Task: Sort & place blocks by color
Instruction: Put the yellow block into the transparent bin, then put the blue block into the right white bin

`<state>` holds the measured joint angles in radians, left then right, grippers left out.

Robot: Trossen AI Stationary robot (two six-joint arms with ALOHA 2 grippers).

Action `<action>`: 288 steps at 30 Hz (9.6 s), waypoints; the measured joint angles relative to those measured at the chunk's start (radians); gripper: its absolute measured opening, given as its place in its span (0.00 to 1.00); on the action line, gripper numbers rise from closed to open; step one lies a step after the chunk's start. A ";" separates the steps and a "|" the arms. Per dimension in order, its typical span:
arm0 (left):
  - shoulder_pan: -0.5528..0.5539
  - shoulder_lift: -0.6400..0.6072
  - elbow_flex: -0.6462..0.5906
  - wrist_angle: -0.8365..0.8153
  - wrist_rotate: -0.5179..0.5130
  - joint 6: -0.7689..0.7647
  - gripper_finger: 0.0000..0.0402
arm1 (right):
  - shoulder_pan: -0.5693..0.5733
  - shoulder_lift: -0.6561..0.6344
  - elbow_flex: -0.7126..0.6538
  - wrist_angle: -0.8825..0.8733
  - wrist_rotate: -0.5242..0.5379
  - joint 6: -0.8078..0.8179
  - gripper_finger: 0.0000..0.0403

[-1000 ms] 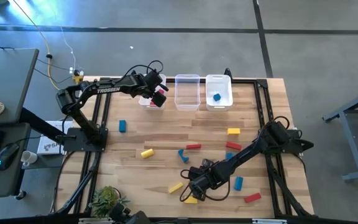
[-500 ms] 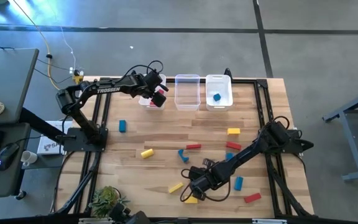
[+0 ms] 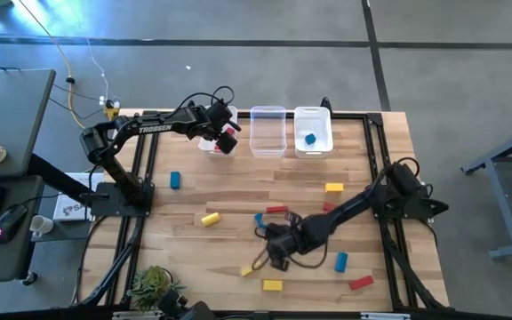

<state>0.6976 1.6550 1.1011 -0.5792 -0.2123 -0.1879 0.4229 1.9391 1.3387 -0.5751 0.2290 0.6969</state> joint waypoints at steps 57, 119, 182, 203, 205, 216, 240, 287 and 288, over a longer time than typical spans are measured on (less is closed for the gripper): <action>-0.055 -0.426 -0.068 -0.462 0.032 -0.376 0.54 | -0.780 -0.145 0.004 0.325 0.235 -0.540 0.25; -0.219 -0.427 -0.637 -0.234 -0.006 -0.945 0.44 | -0.864 -0.033 0.003 0.302 0.054 -0.756 0.38; -0.573 -0.669 -0.639 0.697 0.045 -0.052 0.26 | -0.570 -0.221 0.004 0.455 -0.519 -0.809 0.51; -0.640 -0.669 -0.639 0.865 0.014 0.007 0.27 | -0.526 -0.221 0.004 0.648 -0.521 -0.807 0.51; -0.647 -0.669 -0.639 0.892 0.016 0.018 0.27 | -0.525 -0.221 0.003 0.660 -0.523 -0.805 0.51; -0.649 -0.669 -0.639 0.998 0.019 0.054 0.27 | -0.508 -0.221 0.004 0.696 -0.524 -0.799 0.51; -0.648 -0.668 -0.639 1.111 0.018 0.111 0.27 | -0.494 -0.221 0.003 0.808 -0.436 -0.739 0.51; -0.626 -0.665 -0.639 0.962 -0.093 0.138 0.50 | -0.530 -0.219 0.004 0.537 -0.264 -0.723 0.26; -0.626 -0.665 -0.639 0.947 -0.093 0.139 0.50 | -0.534 -0.219 0.004 0.501 -0.244 -0.723 0.26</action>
<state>0.0719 0.9901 0.4618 0.3679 -0.3054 -0.0494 -0.1109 1.7203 1.3422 -0.0738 -0.0153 -0.0258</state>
